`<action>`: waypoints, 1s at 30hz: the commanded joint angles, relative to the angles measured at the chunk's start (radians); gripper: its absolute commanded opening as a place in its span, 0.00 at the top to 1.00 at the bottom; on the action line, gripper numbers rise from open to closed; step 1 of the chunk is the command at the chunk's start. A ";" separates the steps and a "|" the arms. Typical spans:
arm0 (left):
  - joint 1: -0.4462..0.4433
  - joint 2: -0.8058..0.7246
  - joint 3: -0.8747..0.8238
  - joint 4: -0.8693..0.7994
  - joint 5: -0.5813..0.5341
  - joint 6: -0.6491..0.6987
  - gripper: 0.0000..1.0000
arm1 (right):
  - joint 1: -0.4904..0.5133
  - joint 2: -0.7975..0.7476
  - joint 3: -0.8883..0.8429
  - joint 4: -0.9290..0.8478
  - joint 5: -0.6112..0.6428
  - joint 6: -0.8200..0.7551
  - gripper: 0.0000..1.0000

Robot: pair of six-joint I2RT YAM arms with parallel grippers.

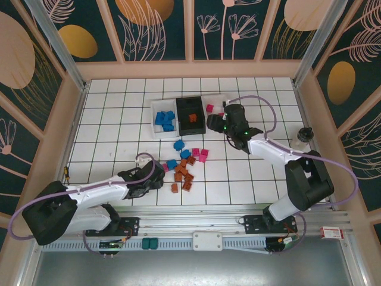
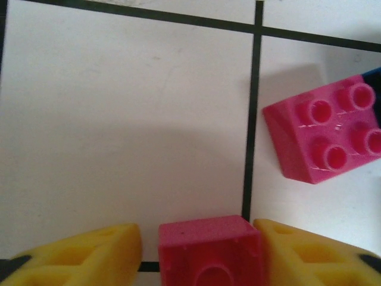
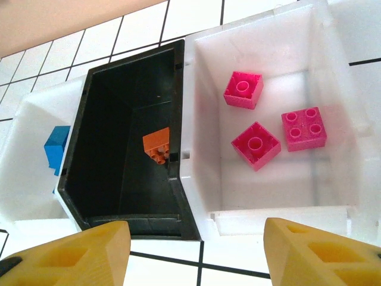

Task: Sort the legos into containers by color
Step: Pick up the lego from the middle-left of the table, then place the lego in the container.

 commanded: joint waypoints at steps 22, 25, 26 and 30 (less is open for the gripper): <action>0.084 0.535 0.879 0.116 0.164 0.318 0.74 | 0.011 -0.302 -0.342 0.038 0.030 0.095 0.39; 0.105 0.691 1.085 0.094 0.194 0.344 0.74 | 0.017 -0.331 -0.367 0.025 0.034 0.103 0.39; 0.106 0.735 1.147 0.083 0.197 0.354 0.74 | 0.022 -0.338 -0.374 0.023 0.036 0.105 0.39; 0.121 0.919 1.406 -0.003 0.198 0.370 0.72 | 0.034 -0.350 -0.393 0.012 0.040 0.112 0.39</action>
